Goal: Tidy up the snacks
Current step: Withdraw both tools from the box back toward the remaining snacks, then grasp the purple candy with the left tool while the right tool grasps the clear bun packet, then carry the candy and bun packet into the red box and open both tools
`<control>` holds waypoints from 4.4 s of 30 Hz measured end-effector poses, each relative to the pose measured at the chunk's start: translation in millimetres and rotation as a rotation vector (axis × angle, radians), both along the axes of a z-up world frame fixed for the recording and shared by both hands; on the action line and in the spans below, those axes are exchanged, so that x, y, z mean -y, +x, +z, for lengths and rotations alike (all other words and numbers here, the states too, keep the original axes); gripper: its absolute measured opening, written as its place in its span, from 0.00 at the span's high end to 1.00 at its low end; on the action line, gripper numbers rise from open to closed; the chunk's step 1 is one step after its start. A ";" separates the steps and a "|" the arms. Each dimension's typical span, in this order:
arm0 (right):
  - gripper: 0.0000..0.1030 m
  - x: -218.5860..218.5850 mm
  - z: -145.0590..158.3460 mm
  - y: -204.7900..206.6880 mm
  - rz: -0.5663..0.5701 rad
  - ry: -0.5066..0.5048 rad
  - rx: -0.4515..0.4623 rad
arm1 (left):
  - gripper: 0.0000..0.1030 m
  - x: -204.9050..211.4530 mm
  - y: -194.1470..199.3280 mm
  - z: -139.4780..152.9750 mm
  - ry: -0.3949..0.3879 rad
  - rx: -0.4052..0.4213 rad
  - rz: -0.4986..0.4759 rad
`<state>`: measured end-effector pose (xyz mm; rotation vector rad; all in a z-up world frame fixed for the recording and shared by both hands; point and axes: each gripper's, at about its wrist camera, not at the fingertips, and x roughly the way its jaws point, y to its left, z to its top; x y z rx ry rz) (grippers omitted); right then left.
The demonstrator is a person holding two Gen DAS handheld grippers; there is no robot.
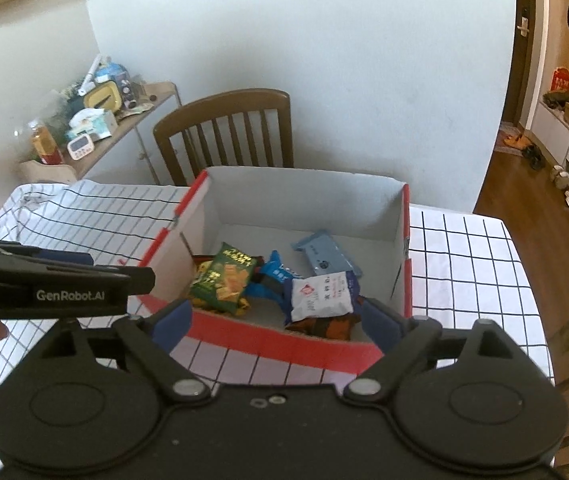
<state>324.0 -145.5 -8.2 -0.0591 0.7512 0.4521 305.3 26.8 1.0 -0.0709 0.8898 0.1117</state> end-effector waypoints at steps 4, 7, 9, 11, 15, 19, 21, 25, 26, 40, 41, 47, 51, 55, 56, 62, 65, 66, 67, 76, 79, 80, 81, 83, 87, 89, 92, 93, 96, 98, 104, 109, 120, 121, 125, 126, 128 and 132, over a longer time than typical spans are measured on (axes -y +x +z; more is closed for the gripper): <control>0.11 3.1 4.7 -15.9 0.011 0.016 0.007 | 0.35 -2.5 -24.4 6.2 0.003 0.025 -0.003; 0.10 5.7 7.2 -29.2 0.023 0.027 0.010 | 0.34 -5.4 -40.8 7.5 -0.009 0.031 -0.001; 0.10 6.2 8.6 -39.4 0.047 0.034 0.012 | 0.33 -5.2 -51.6 7.2 -0.017 0.036 -0.006; 0.10 5.1 10.0 -50.0 0.070 0.032 0.020 | 0.32 -4.6 -62.6 6.5 -0.015 0.040 -0.013; 0.09 7.1 8.2 -67.8 0.094 0.046 0.016 | 0.30 -4.2 -84.8 4.4 -0.036 0.038 -0.034; 0.07 8.7 2.7 -85.0 0.109 0.059 0.009 | 0.29 -5.1 -105.0 -0.6 -0.052 0.030 -0.036; 0.03 9.4 -1.5 -93.4 0.116 0.063 0.005 | 0.27 -7.2 -114.8 -4.2 -0.072 0.023 -0.030; 0.02 10.4 -9.7 -106.0 0.135 0.070 -0.010 | 0.20 -10.5 -132.7 -13.8 -0.097 0.006 -0.013; 0.02 10.6 -12.2 -109.5 0.139 0.072 -0.015 | 0.20 -11.2 -136.7 -16.9 -0.101 0.000 -0.005; 0.01 14.8 -67.6 -131.4 0.161 0.033 -0.119 | 0.17 -23.0 -162.4 -80.6 -0.187 -0.171 0.120; 0.01 14.4 -73.7 -132.4 0.162 0.025 -0.125 | 0.17 -23.6 -161.9 -86.1 -0.188 -0.186 0.133; 0.01 12.0 -97.7 -128.6 0.175 -0.016 -0.150 | 0.17 -23.0 -152.8 -114.5 -0.182 -0.264 0.166; 0.02 9.0 -109.9 -117.8 0.173 -0.049 -0.156 | 0.17 -25.5 -144.7 -130.1 -0.173 -0.301 0.197; 0.06 4.8 -121.7 -103.9 0.177 -0.079 -0.164 | 0.17 -28.4 -138.3 -143.5 -0.173 -0.333 0.229; 0.07 3.0 -124.8 -100.6 0.180 -0.088 -0.165 | 0.17 -28.3 -136.9 -146.3 -0.171 -0.339 0.235; 0.15 -4.1 -137.1 -87.5 0.205 -0.131 -0.175 | 0.17 -24.8 -131.0 -160.0 -0.153 -0.357 0.270; 0.22 -6.7 -141.1 -80.2 0.206 -0.137 -0.184 | 0.19 -23.5 -128.7 -164.5 -0.156 -0.363 0.278; 0.23 -7.6 -141.9 -78.2 0.207 -0.138 -0.187 | 0.22 -23.5 -128.9 -164.7 -0.156 -0.361 0.278; 0.23 -8.9 -142.7 -76.2 0.209 -0.142 -0.189 | 0.23 -23.3 -127.8 -165.3 -0.154 -0.361 0.278; 0.39 -21.8 -149.6 -66.7 0.238 -0.170 -0.194 | 0.44 -21.7 -128.2 -164.2 -0.128 -0.351 0.287; 0.43 -23.3 -150.7 -65.3 0.229 -0.177 -0.192 | 0.55 -18.3 -129.0 -162.6 -0.128 -0.346 0.272; 0.46 -23.3 -150.8 -64.7 0.227 -0.175 -0.193 | 0.59 -16.6 -129.2 -162.2 -0.128 -0.343 0.265; 0.48 -23.2 -151.0 -64.3 0.225 -0.174 -0.196 | 0.63 -15.1 -129.2 -161.9 -0.124 -0.340 0.259; 0.56 -22.8 -151.4 -63.9 0.222 -0.175 -0.199 | 0.69 -13.7 -129.2 -161.4 -0.117 -0.334 0.251; 0.60 -20.3 -152.0 -65.1 0.214 -0.168 -0.201 | 0.80 -15.9 -129.3 -160.9 -0.123 -0.327 0.248; 0.61 -18.6 -151.5 -66.4 0.207 -0.161 -0.201 | 0.81 -17.9 -129.4 -160.6 -0.136 -0.325 0.251; 0.62 -15.1 -149.9 -69.5 0.192 -0.143 -0.213 | 0.82 -21.3 -130.2 -160.4 -0.164 -0.324 0.256; 0.62 -13.3 -148.9 -71.1 0.185 -0.135 -0.216 | 0.82 -21.9 -130.8 -160.2 -0.170 -0.324 0.257; 0.62 -7.5 -145.1 -76.2 0.165 -0.110 -0.225 | 0.82 -21.5 -133.2 -157.8 -0.180 -0.319 0.258; 0.62 -4.1 -141.0 -81.3 0.159 -0.095 -0.224 | 0.82 -21.4 -135.1 -154.1 -0.185 -0.310 0.255; 0.62 5.4 -123.5 -92.5 0.140 -0.064 -0.205 | 0.82 -20.7 -141.9 -132.2 -0.198 -0.267 0.243; 0.62 12.0 -101.5 -100.4 0.131 -0.032 -0.178 | 0.82 -19.6 -146.4 -106.7 -0.191 -0.222 0.229; 0.62 22.8 -49.2 -109.8 0.126 0.021 -0.095 | 0.82 -16.2 -144.2 -51.2 -0.181 -0.116 0.189; 0.62 23.4 -44.7 -109.1 0.125 0.027 -0.087 | 0.82 -15.4 -142.7 -46.7 -0.178 -0.107 0.186; 0.62 24.9 -29.5 -106.8 0.124 0.039 -0.055 | 0.82 -11.4 -134.7 -28.0 -0.168 -0.071 0.170; 0.62 24.7 -26.1 -105.3 0.125 0.041 -0.049 | 0.82 -10.7 -133.1 -24.4 -0.165 -0.061 0.166; 0.62 24.9 -19.8 -101.9 0.122 0.043 -0.036 | 0.82 -7.8 -128.0 -13.8 -0.154 -0.038 0.154; 0.62 24.3 -6.8 -92.4 0.115 0.049 -0.008 | 0.82 -2.3 -114.0 4.3 -0.121 0.000 0.138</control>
